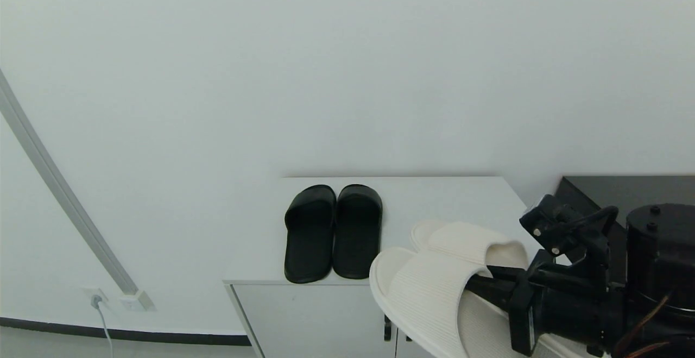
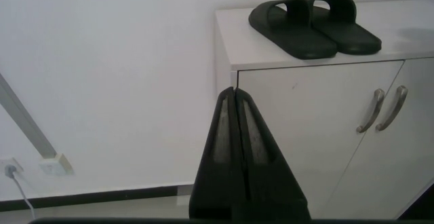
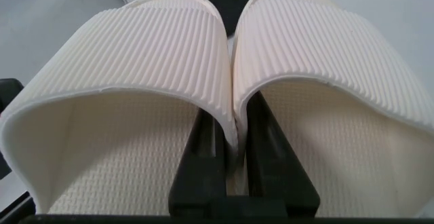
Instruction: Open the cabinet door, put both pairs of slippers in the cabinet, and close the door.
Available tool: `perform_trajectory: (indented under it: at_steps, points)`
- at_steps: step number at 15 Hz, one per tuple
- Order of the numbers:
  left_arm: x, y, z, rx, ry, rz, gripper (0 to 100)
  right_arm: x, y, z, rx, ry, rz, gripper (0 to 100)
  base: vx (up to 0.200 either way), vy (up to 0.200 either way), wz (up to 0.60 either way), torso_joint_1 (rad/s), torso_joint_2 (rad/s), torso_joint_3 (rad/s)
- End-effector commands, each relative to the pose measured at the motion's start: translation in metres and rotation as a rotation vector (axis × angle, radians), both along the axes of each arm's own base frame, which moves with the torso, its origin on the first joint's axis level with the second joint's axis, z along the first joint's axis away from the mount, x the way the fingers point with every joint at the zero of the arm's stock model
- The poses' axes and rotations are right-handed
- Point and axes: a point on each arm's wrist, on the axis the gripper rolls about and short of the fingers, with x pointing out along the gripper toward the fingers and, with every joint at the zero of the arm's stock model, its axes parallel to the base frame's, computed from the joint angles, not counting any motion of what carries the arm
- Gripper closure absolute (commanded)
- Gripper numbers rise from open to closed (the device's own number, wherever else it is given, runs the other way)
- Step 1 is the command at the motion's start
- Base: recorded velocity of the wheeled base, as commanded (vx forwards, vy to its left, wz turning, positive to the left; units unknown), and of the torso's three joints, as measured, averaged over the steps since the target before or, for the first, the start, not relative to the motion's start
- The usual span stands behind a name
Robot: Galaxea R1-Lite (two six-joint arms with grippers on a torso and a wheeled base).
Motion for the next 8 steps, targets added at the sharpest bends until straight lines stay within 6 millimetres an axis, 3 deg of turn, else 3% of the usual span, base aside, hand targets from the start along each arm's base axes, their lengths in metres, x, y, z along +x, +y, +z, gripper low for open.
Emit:
perform_trajectory:
  at_steps: [1, 6, 8]
  points:
    - [0.0001, 0.0, 0.0, 0.0, 0.001, 0.0, 100, -0.0045, -0.0033, 0.0014, 0.008, -0.006, 0.007, 100, 0.0, 0.0, 0.0, 0.0, 0.0, 0.0]
    - [0.0001, 0.0, 0.0, 0.0, 0.001, 0.0, 100, -0.006, -0.0038, -0.0047, -0.006, 0.015, 0.022, 100, 0.0, 0.0, 0.0, 0.0, 0.0, 0.0]
    - [0.0001, 0.0, 0.0, 0.0, 0.001, 0.0, 100, -0.0065, -0.0044, -0.007, -0.014, 0.02, 0.021, 100, -0.2, 0.0, 0.0, 0.0, 0.0, 0.0]
